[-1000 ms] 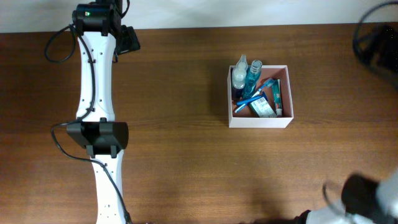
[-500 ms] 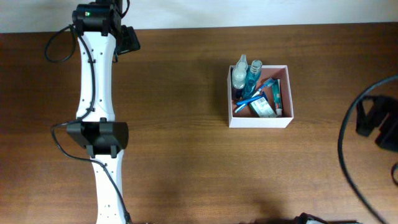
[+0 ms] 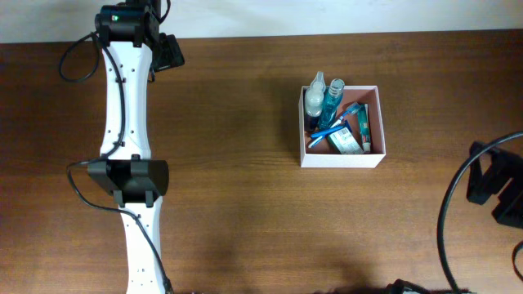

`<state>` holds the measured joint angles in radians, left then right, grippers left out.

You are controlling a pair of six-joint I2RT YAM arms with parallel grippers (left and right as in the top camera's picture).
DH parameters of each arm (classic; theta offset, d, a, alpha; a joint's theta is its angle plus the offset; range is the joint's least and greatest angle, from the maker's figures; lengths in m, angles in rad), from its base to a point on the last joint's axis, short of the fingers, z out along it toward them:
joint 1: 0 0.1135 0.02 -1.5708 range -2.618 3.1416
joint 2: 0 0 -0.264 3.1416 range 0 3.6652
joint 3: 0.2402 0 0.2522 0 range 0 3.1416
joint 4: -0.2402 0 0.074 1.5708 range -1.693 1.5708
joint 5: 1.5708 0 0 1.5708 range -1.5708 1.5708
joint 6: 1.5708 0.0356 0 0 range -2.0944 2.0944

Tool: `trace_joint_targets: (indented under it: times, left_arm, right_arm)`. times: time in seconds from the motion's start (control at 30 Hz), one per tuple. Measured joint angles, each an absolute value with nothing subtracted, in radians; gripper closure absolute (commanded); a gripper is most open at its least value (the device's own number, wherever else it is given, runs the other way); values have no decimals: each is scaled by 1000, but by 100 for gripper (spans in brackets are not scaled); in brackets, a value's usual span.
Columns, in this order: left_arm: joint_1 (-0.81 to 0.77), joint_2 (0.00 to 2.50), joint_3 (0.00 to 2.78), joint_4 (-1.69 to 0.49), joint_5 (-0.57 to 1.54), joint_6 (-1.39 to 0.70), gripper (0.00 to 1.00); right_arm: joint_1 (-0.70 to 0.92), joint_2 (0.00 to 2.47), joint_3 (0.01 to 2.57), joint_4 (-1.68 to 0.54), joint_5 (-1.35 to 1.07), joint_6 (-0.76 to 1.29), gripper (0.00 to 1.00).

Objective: Pack container

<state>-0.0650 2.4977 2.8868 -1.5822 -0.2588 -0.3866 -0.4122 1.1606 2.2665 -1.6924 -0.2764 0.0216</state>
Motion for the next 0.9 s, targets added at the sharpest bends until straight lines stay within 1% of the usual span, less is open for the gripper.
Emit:
trace_joint_targets:
  times: [0.13,0.2,0.33,0.4,0.47,0.57,0.73,0.9]
  left_arm:
    - [-65,2498,2887,-1582,-259,-387,1]
    - [-65,2498,2887,-1581,-259,-387,1]
    - [-65,2498,2887,-1582,-259,-387,1]
    - [-65,2498,2887,-1582,-259,-387,1]
    - [-65,2498,2887,-1582,-259,-387,1]
    - [-65,2498,2887,-1582,-259,-387,0]
    - [-65,2498,2887,-1582,-259,-387,1]
    - [-65,2498,2887,-1582,-259,-387,1]
  right_arm:
    - [-411,1107,2240,-1692,-277,22,1]
    - [-406,1040,2199,-1692,-276,14,1]
    - [-367,904,2080,-1687,-270,-9,1]
    - [-334,830,1993,-1633,-260,-13,1]
    - [-298,764,1898,-1523,-251,-19,1]
    - [-233,658,1711,-1287,-244,-30,1]
    - [-134,472,1336,-913,-239,-40,1]
    - [-76,366,1039,-642,-236,-48,1]
